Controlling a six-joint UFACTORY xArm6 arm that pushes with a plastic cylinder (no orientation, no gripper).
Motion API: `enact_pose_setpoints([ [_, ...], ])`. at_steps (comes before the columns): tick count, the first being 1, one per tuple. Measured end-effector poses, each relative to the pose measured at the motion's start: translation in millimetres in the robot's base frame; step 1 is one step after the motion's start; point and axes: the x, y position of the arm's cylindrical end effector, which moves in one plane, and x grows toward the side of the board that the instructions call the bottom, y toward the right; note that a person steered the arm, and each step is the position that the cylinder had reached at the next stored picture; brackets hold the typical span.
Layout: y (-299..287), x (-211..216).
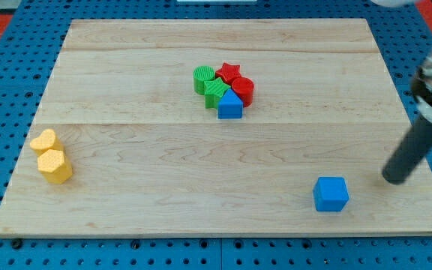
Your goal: Move the blue cube closer to green star
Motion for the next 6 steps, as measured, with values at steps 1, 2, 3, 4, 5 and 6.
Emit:
enact_pose_setpoints([
  [1, -8, 33],
  [2, -60, 38],
  [3, -120, 24],
  [4, -130, 9],
  [5, -146, 7],
  [6, -192, -5],
])
